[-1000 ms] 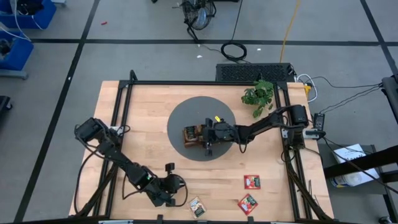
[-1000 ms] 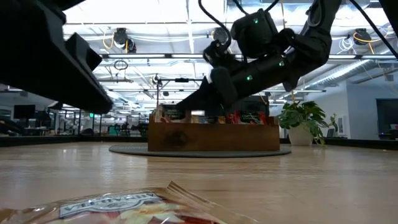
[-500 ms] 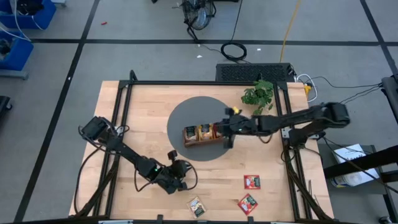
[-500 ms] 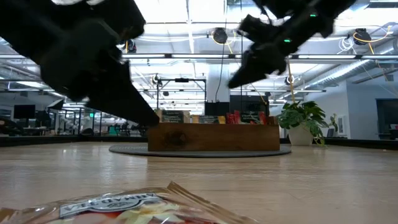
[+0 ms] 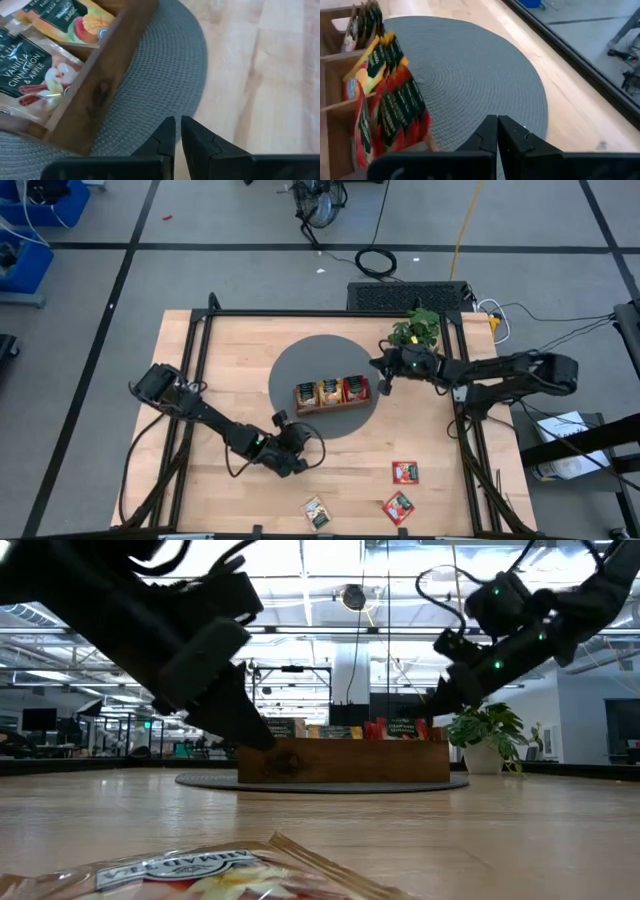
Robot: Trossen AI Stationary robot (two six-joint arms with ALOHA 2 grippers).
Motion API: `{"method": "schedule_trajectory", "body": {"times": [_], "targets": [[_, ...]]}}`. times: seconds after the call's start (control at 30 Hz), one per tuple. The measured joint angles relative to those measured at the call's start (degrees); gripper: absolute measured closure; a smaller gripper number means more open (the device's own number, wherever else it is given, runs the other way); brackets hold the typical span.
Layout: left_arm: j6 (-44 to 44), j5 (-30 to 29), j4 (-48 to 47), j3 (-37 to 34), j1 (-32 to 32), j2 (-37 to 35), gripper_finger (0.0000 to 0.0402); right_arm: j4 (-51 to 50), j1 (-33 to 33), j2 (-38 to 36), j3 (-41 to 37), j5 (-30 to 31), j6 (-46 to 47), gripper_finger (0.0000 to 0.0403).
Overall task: Pick & Place Tea
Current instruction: Put the brown tea bag into the left section of the wooden organizer
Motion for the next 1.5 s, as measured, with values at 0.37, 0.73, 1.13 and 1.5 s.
{"method": "schedule_trajectory", "body": {"times": [0.37,0.73,1.13,1.5], "targets": [[-2.76,2.68,-4.13,0.02,2.98,0.00,0.0364,10.58,-2.99,13.52,-0.19,-5.53,-1.89,0.0402],[-6.60,1.20,-8.95,0.02,5.73,0.02,0.0364,13.78,-0.85,17.19,-0.12,-9.94,0.69,0.0403],[-6.69,-0.79,-8.95,0.02,7.43,0.02,0.0364,13.68,4.28,17.16,-0.12,-9.88,2.08,0.0403],[-5.33,-0.12,-8.64,0.02,6.73,0.02,0.0364,13.28,4.96,17.16,-0.12,-9.66,2.25,0.0403]]}}
